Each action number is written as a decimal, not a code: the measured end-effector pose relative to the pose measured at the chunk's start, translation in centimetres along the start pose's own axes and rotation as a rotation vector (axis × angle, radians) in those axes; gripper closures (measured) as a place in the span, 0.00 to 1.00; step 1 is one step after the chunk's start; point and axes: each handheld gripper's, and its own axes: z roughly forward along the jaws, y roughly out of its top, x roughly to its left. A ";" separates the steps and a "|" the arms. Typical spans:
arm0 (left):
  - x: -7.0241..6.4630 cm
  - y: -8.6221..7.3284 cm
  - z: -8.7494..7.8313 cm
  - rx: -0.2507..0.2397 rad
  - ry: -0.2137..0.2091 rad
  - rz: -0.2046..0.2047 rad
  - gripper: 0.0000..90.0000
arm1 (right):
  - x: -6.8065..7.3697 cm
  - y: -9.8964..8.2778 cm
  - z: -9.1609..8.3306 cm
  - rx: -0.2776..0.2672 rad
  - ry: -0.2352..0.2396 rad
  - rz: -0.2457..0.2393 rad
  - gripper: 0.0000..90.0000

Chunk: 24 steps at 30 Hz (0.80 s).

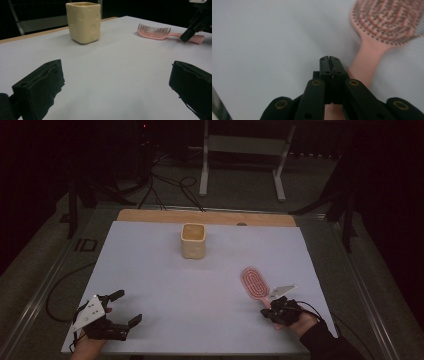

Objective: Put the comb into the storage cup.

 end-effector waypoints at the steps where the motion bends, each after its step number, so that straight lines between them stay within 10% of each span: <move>1: 0.0 0.0 0.0 0.000 0.000 0.001 0.00 | -0.2 -0.2 -0.1 0.000 -0.002 0.005 1.00; 24: 0.0 0.0 0.0 0.003 -0.001 0.000 0.00 | -3.7 -1.5 -1.9 0.000 -0.109 0.059 1.00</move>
